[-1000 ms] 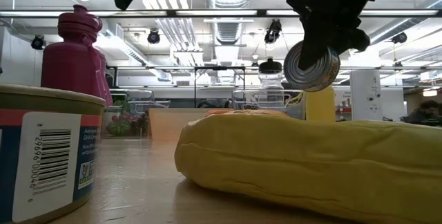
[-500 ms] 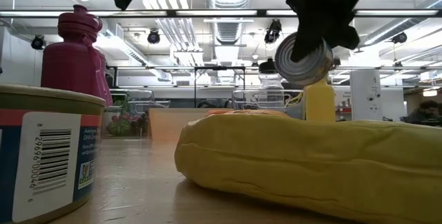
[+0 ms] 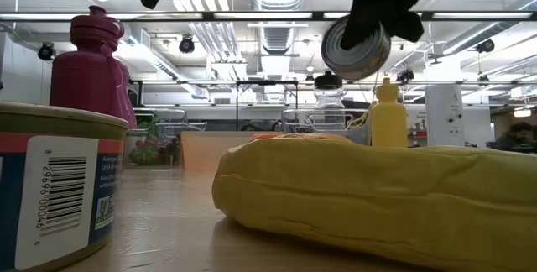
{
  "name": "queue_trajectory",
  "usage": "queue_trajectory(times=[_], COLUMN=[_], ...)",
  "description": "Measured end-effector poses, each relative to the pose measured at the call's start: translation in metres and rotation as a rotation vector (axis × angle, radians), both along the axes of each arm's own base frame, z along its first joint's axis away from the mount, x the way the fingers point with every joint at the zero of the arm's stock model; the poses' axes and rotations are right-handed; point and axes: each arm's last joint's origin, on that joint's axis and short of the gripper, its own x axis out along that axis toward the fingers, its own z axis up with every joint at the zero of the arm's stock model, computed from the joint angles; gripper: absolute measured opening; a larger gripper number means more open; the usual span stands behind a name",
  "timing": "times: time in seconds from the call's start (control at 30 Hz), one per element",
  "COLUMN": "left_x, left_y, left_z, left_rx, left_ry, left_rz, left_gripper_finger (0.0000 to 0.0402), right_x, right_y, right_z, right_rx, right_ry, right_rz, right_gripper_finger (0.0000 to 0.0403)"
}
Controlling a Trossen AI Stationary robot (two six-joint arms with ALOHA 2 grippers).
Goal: Pick & Place Food Item
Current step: Put the yellow and blue tuna can into the orange bin
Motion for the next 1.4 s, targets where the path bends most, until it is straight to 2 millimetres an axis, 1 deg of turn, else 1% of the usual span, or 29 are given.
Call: queue_trajectory(times=[0.23, 0.47, 0.63, 0.77, 1.0, 1.17, 1.4], left_x=[0.0, 0.001, 0.004, 0.012, 0.027, 0.036, 0.051], left_y=[0.0, 0.0, 0.0, 0.0, 0.001, 0.0, 0.0], left_z=[0.001, 0.003, 0.005, 0.002, -0.008, -0.013, -0.018], left_rx=[0.042, 0.116, 0.153, 0.167, 0.155, 0.153, 0.14], left_ry=[0.003, -0.008, -0.02, -0.024, 0.014, 0.028, -0.004], left_rz=[-0.016, -0.045, -0.055, -0.073, -0.108, -0.143, -0.207], left_gripper_finger=[0.0326, 0.034, 0.0333, 0.0325, 0.031, 0.0301, 0.0292], right_x=[0.004, 0.008, 0.012, 0.016, 0.029, 0.041, 0.063], right_y=[0.001, -0.004, -0.014, -0.026, -0.044, -0.048, -0.049], right_z=[0.016, 0.033, 0.041, 0.046, 0.054, 0.051, 0.048], right_rx=[-0.049, -0.158, -0.226, -0.252, -0.269, -0.31, -0.304], right_ry=[-0.028, -0.042, -0.047, -0.068, -0.181, -0.221, -0.226], right_rz=[0.07, 0.156, 0.204, 0.229, 0.26, 0.314, 0.373], right_gripper_finger=[0.0121, 0.0122, 0.0121, 0.0122, 0.0121, 0.0122, 0.0121])
